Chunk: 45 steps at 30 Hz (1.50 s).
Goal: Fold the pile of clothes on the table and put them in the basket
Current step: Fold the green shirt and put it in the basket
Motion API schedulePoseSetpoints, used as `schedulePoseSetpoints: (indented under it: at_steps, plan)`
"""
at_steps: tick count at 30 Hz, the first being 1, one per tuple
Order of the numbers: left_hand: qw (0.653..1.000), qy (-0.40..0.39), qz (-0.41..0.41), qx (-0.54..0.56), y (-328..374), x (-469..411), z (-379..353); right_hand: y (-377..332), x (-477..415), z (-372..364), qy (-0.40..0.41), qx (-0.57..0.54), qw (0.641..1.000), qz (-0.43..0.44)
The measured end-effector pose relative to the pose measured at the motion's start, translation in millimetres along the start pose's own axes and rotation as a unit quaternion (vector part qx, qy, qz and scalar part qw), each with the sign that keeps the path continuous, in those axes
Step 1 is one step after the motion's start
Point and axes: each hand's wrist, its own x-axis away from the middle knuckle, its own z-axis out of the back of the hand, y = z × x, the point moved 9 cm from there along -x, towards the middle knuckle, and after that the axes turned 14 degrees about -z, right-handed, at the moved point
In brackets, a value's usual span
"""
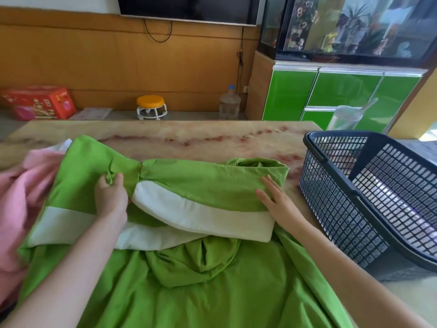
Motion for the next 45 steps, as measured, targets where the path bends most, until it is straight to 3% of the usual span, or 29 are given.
schedulePoseSetpoints:
  at_steps: [3,6,9,12,14,16,18,19,23,29,33,36,39,42,45]
  plan:
    - [0.994,-0.065,-0.04,-0.076,9.1,5.0,-14.2,-8.9,-1.7,-15.9,-0.024,0.087,0.996,0.018]
    - [0.991,-0.045,-0.047,-0.119,1.2,6.6,-6.5,-10.2,-4.6,-19.5,-0.034,0.071,0.997,-0.005]
    - [0.997,-0.017,-0.04,-0.064,2.6,1.4,3.5,-9.0,-4.9,-23.1,-0.045,0.133,0.99,0.01]
    - [0.984,-0.031,-0.125,-0.125,31.4,5.2,4.7,-12.3,-8.2,-29.5,-0.053,0.191,0.98,0.03]
    - [0.947,-0.071,-0.223,-0.222,55.3,20.3,-2.8,-15.3,-12.4,-31.6,-0.055,0.187,0.98,0.025]
    - [0.884,-0.098,-0.332,-0.313,68.9,35.4,-13.5,-16.6,-11.9,-27.3,-0.047,0.14,0.989,0.017]
    - [0.829,-0.119,-0.412,-0.359,70.7,47.1,-26.5,-11.9,-1.2,-11.1,-0.015,0.064,0.998,0.006]
    - [0.817,-0.144,-0.428,-0.36,69.4,54.2,-33.9,-6.4,8.5,-0.3,0.012,0.04,0.999,0.002]
    - [0.838,-0.284,-0.354,-0.303,53.7,82.4,-73.1,25.5,58.4,26.2,0.074,0.038,0.996,-0.018]
    - [0.825,-0.36,-0.36,-0.244,63.0,133.1,-137.1,45.8,75.2,40.1,0.128,0.011,0.99,-0.065]
    - [0.772,-0.456,-0.378,-0.229,72.6,172.1,-176.7,43.7,65.8,43.8,0.141,0.051,0.986,-0.075]
    - [0.707,-0.564,-0.38,-0.194,69.1,216.9,-193.4,44.8,62.9,47.9,0.164,0.045,0.983,-0.068]
    - [0.653,-0.585,-0.419,-0.236,53.9,235.8,-194.7,41.6,72.5,57.2,0.238,0.066,0.969,-0.022]
    - [0.661,-0.555,-0.445,-0.237,42.5,229.9,-191.6,42.1,88.2,68.1,0.287,0.083,0.954,-0.005]
    - [0.728,-0.493,-0.439,-0.184,47.6,218.6,-186.2,56.1,87.1,70.1,0.249,0.159,0.953,-0.064]
